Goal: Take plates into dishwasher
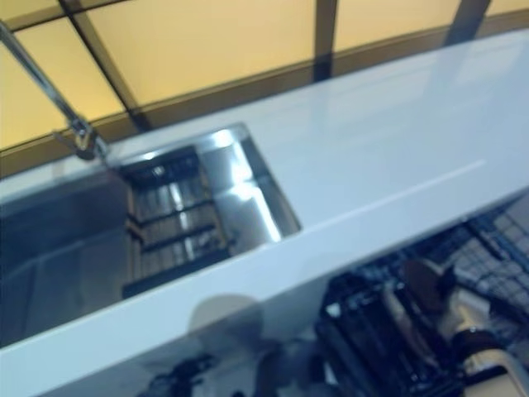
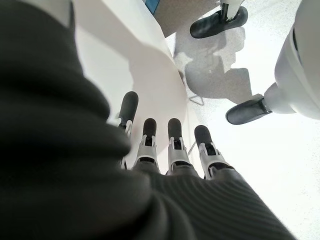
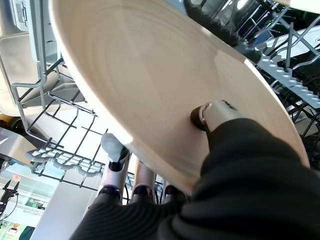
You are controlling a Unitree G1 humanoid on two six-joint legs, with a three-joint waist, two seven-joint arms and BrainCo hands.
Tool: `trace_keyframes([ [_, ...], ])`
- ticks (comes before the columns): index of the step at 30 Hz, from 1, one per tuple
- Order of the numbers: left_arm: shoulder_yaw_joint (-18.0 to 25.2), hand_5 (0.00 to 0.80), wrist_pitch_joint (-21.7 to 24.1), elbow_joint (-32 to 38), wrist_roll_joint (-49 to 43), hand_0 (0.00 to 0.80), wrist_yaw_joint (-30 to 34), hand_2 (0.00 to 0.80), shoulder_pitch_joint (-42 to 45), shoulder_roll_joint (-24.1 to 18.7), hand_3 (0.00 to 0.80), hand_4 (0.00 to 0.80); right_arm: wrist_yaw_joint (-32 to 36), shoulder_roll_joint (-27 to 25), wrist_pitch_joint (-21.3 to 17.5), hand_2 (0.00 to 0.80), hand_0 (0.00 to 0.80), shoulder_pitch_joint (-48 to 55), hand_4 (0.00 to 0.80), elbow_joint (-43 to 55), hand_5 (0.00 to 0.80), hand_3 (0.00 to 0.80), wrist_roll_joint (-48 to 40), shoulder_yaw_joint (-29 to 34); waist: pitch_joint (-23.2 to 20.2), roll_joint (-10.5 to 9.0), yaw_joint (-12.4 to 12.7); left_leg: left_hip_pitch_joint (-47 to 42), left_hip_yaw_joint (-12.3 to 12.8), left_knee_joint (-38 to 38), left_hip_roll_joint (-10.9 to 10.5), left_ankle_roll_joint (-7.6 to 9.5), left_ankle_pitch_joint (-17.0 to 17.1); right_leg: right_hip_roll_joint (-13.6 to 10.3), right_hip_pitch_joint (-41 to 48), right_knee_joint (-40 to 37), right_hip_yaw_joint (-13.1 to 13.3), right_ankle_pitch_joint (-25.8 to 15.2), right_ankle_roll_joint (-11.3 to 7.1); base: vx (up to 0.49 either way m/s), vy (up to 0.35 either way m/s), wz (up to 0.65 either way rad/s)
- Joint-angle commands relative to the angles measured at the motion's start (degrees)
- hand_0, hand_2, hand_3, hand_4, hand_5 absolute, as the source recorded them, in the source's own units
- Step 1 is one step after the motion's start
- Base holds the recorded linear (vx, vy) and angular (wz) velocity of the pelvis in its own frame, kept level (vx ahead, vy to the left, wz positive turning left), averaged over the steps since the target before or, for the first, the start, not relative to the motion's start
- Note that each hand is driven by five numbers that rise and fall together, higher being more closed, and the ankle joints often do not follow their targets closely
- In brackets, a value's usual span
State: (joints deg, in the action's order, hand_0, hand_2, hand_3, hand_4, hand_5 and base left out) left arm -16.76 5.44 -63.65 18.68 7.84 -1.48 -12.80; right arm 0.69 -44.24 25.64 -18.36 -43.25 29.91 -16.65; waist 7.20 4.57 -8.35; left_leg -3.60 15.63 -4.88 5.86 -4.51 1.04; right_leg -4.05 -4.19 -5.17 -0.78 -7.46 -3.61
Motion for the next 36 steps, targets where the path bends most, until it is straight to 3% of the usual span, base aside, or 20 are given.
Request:
trace_keyframes([
  [1,1.0,0.000,1.6,-0.3,-1.6,0.000,0.0,0.000,-4.1,-3.8,0.000,0.000,2.1,1.1,2.5,0.000,0.000,-1.9,0.000,-1.2,0.000,0.000,0.5,-1.1,-1.2,-3.94,1.1,0.2,-4.3,-0.1,1.3,0.05,-0.8,-2.8,1.8,0.2,1.5,1.7,-4.58,0.000,0.000,0.00],
  [12,4.1,0.000,0.6,-0.3,-3.2,0.000,-0.2,0.000,-3.9,-4.7,0.000,0.000,13.0,-6.6,5.9,0.000,0.000,1.4,0.000,9.7,0.000,0.000,3.3,7.0,-1.2,-6.28,-1.1,-0.6,-3.3,-0.1,1.9,-0.16,-0.8,-2.0,2.1,0.2,3.3,1.3,-4.55,0.002,0.001,0.00],
  [26,7.9,0.000,0.3,-1.8,-3.2,0.000,-2.0,0.000,-3.5,-4.5,0.000,0.000,22.9,-19.3,4.2,0.000,0.000,6.7,0.000,17.6,0.000,0.000,-0.4,20.2,-3.4,-9.53,-4.9,-1.9,0.5,-0.1,2.7,-0.44,-1.0,-0.9,2.1,0.2,6.1,0.9,-4.56,0.006,0.022,-0.08],
  [31,8.4,0.000,0.9,-2.4,-2.3,0.000,-2.8,0.000,-3.5,-4.0,0.000,0.000,22.3,-20.8,6.1,0.000,0.000,8.7,0.000,14.8,0.000,0.000,-6.0,23.1,-3.7,-10.23,-5.6,-2.5,2.0,-0.1,2.9,-0.36,-1.3,-0.7,2.3,0.2,6.6,0.9,-4.59,-0.026,0.050,-0.12],
  [36,9.3,0.000,0.5,-3.3,0.4,0.000,-4.1,0.000,-4.6,-4.8,0.000,0.000,19.4,-17.2,9.9,0.000,0.000,11.9,0.000,7.5,0.000,0.000,-22.8,25.8,-3.6,-10.68,-5.5,-2.9,1.9,-0.1,3.6,-0.04,-1.1,-0.8,3.0,2.7,5.6,2.3,-4.10,-0.052,-0.009,-0.02],
])
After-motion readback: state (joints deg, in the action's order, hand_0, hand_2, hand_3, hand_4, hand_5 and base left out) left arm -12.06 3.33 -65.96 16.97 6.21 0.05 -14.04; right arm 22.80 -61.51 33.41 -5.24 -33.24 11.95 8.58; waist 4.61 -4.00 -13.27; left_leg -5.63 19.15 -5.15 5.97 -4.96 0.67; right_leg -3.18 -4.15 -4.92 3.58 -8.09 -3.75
